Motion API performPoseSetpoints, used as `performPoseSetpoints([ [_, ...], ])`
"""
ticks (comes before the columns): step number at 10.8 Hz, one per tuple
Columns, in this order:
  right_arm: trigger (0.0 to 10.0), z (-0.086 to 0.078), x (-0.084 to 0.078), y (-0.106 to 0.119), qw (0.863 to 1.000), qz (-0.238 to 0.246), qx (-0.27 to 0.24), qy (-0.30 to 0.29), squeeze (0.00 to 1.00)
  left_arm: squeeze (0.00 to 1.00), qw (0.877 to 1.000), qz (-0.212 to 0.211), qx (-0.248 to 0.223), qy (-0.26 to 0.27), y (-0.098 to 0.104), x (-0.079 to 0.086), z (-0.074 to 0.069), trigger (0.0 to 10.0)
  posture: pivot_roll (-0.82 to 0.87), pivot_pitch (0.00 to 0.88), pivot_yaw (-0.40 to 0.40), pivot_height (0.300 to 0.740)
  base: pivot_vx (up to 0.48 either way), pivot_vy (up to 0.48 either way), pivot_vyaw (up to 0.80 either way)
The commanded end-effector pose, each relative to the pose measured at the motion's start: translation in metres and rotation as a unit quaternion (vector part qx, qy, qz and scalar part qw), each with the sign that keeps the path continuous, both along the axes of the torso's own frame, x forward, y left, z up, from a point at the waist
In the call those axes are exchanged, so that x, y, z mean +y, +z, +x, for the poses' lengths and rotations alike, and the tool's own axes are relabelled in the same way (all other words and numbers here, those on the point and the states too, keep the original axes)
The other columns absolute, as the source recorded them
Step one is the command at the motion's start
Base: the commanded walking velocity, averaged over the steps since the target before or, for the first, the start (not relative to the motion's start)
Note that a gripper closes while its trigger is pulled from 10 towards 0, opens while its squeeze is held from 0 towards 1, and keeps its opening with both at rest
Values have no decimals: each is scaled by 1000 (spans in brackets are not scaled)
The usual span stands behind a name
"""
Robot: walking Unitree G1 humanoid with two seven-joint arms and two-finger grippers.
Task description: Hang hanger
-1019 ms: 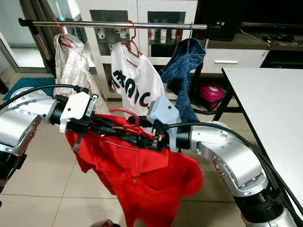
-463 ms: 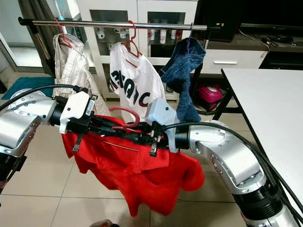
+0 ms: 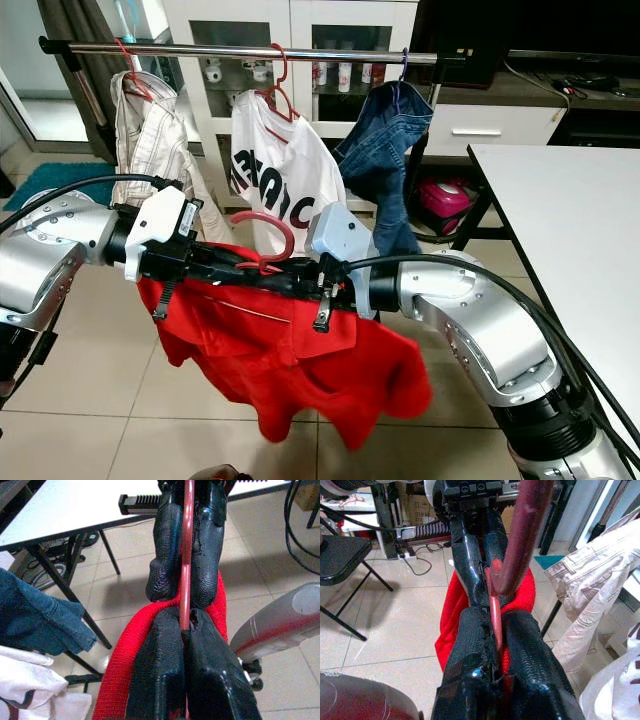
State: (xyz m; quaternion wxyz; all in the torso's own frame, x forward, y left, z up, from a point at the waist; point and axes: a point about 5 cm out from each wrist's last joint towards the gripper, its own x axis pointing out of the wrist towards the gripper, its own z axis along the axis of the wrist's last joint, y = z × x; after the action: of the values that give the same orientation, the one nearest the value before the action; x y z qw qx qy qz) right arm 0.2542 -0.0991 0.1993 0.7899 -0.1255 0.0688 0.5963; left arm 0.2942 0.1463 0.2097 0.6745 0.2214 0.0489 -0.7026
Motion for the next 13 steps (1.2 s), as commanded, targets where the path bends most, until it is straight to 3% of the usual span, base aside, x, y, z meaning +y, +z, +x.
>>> performPoseSetpoints([
  [1, 0, -3, 0, -7, 1000, -7, 12, 5, 0, 1000, 999, -39, -14, 13, 12, 5, 2, 10000, -70, 0, 42, 740, 0, 0, 0],
  [4, 0, -5, -6, -16, 999, -13, 28, -15, 0, 1000, 998, -60, -18, 13, 23, 5, 0, 10000, -65, 0, 46, 740, 0, 0, 0],
  [6, 0, 0, -20, -32, 995, -48, 39, -81, 0, 1000, 994, -106, -10, 37, 28, 7, -6, 10000, -83, 0, 68, 740, 0, 0, 0],
  [7, 0, 3, -27, -37, 990, -33, 44, -127, 0, 1000, 985, -137, -4, 105, 21, 12, -4, 10000, -93, 0, 77, 740, 0, 0, 0],
  [8, 0, 3, -30, -46, 983, 0, 52, -177, 0, 1000, 968, -141, 0, 206, 3, 21, 2, 10000, -88, 0, 74, 740, 0, 0, 0],
  [9, 0, 3, -30, -61, 962, 51, 67, -258, 0, 1000, 935, -135, 21, 326, -28, 37, 4, 10000, -88, 0, 83, 740, 0, 0, 0],
  [10, 0, 5, -32, -67, 941, 85, 75, -320, 0, 0, 909, -113, 24, 401, -49, 46, 4, 10000, -84, 0, 90, 740, 0, 0, 0],
  [11, 0, 8, -35, -73, 913, 113, 82, -383, 0, 0, 870, -114, 8, 480, -63, 54, 7, 10000, -75, 0, 84, 740, 0, 0, 0],
  [12, 0, 8, -37, -78, 897, 121, 84, -416, 0, 0, 850, -122, 16, 512, -71, 54, 6, 10000, -77, 0, 79, 740, 0, 0, 0],
  [13, 0, 3, -35, -84, 887, 124, 87, -435, 0, 0, 841, -138, 16, 523, -76, 47, -3, 10000, -85, 0, 80, 740, 0, 0, 0],
])
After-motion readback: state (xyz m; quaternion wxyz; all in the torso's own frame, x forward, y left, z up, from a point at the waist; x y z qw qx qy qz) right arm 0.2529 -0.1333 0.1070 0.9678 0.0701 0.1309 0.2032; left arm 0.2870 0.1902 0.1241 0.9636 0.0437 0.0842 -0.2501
